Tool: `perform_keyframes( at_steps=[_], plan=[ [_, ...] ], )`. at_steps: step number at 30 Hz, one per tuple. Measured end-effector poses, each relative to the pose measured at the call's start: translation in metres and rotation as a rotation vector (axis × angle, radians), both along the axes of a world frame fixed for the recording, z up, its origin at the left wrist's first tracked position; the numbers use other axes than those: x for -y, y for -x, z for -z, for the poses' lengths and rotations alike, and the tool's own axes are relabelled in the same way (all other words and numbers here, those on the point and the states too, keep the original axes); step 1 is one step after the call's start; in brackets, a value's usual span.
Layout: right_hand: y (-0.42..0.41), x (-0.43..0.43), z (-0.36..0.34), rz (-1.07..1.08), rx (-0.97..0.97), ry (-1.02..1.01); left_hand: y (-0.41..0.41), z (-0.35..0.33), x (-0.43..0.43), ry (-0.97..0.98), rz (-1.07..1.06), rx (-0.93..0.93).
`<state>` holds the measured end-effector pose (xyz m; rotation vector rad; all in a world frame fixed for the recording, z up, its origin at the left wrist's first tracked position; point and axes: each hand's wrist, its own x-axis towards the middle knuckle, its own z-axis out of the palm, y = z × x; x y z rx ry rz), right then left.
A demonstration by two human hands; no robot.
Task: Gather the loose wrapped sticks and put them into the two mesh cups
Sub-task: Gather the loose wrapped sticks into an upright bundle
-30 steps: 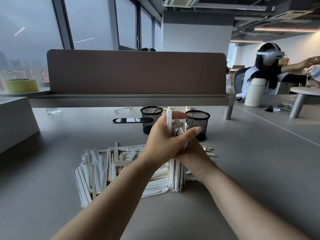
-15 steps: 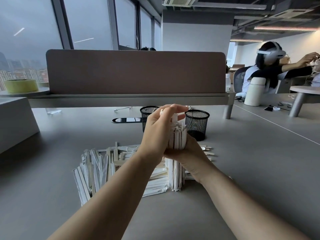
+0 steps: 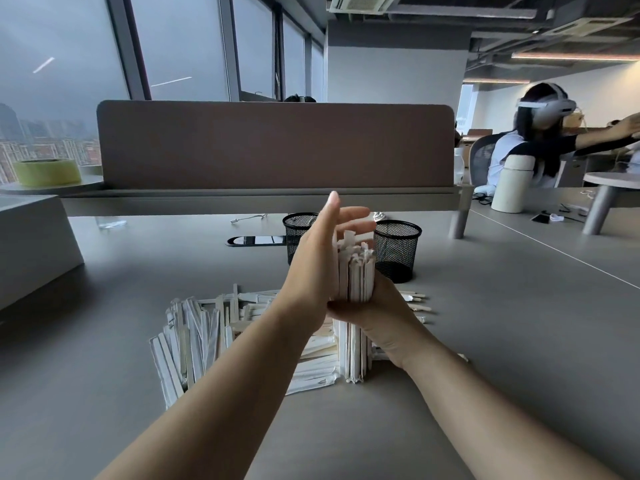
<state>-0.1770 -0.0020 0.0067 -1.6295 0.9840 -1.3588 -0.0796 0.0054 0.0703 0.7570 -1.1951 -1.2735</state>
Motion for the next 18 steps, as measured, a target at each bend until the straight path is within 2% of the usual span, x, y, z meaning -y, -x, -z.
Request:
perform_keyframes(
  at_steps=[6, 11, 18],
  plan=[
    [0.002, -0.001, -0.001, 0.004, -0.009, -0.003, 0.016, 0.003, -0.010, 0.014, -0.132, -0.106],
    [0.003, -0.002, -0.002, 0.007, 0.017, -0.018, 0.002, 0.014, -0.002, 0.102, -0.013, 0.187],
    [0.002, -0.005, -0.003, -0.008, 0.053, -0.015, 0.001, 0.021, 0.003, 0.183, -0.018, 0.328]
  ],
)
